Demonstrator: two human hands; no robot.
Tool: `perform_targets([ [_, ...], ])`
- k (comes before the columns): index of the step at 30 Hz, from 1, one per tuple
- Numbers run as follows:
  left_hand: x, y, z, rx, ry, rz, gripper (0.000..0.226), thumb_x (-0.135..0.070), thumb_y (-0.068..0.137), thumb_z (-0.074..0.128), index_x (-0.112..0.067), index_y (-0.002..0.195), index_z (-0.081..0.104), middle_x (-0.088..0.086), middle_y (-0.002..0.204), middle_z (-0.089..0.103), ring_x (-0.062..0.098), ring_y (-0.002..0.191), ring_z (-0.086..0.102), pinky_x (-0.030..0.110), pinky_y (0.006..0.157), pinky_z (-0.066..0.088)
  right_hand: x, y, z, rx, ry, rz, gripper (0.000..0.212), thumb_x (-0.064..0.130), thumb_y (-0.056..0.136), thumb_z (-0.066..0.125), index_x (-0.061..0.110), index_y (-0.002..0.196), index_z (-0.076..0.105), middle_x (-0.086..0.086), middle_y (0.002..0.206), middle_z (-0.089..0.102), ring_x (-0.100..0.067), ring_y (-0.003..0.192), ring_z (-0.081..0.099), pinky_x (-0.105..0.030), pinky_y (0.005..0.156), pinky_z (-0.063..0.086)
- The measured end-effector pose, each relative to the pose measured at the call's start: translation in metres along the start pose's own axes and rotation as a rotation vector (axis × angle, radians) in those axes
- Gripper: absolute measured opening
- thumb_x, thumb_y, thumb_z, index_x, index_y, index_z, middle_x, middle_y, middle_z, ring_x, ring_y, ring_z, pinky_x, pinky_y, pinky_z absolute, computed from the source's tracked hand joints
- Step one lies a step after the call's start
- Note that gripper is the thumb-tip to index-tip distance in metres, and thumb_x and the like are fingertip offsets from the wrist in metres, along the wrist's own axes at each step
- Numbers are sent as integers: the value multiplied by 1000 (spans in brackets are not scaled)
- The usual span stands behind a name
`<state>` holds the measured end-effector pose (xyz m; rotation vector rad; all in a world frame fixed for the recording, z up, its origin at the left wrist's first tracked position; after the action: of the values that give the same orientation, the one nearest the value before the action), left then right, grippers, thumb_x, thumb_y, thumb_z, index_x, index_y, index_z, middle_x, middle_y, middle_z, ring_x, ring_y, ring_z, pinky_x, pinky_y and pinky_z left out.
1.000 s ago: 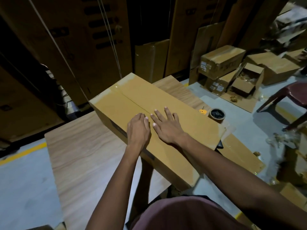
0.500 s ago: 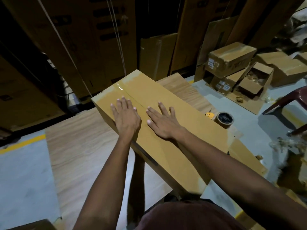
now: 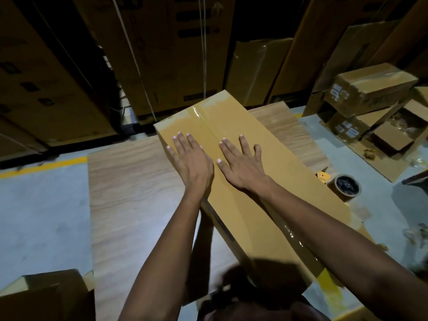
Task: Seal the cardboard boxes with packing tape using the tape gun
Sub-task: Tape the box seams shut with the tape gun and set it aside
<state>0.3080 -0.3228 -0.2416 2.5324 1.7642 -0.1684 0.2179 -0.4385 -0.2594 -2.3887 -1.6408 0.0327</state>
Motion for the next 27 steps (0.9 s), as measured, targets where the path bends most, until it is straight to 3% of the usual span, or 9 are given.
perform_targets([
  [5, 0, 1, 0, -1, 18, 5, 62, -34, 107, 19, -3, 160, 16, 21, 167, 12, 37, 156, 6, 57, 125, 6, 27, 65, -16, -16, 58, -26, 67, 57, 107, 13, 26, 166, 8, 9, 174, 1, -27, 158, -16, -65, 120, -2],
  [10, 1, 2, 2, -4, 15, -18, 60, -30, 106, 27, -6, 161, 16, 19, 168, 12, 35, 156, 5, 56, 125, 5, 46, 121, -25, -22, 42, -62, 66, 58, 107, 12, 30, 166, 2, 8, 174, -5, -28, 158, -18, -64, 121, -6],
  [20, 0, 1, -1, -25, 14, -41, 59, -28, 107, 25, -7, 161, 17, 18, 168, 14, 34, 156, 6, 56, 124, 7, 54, 139, -39, -100, 51, -116, 68, 63, 106, 11, 33, 165, -4, 6, 174, -4, -29, 158, -18, -64, 121, -4],
  [27, 3, 4, -2, -22, -25, -36, 58, -27, 106, 30, -9, 160, 20, 15, 168, 16, 33, 156, 7, 55, 125, 5, 43, 112, -27, -68, 3, -89, 67, 64, 105, 11, 34, 166, 6, 7, 174, 0, -28, 159, -12, -60, 122, -3],
])
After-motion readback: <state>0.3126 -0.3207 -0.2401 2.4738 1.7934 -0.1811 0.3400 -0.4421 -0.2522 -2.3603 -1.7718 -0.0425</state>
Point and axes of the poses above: each hand's wrist, its own y-axis towards the middle knuckle, its own z-axis out of the palm, x = y × z, the point moved 10 cm from there along y, towards the middle knuckle
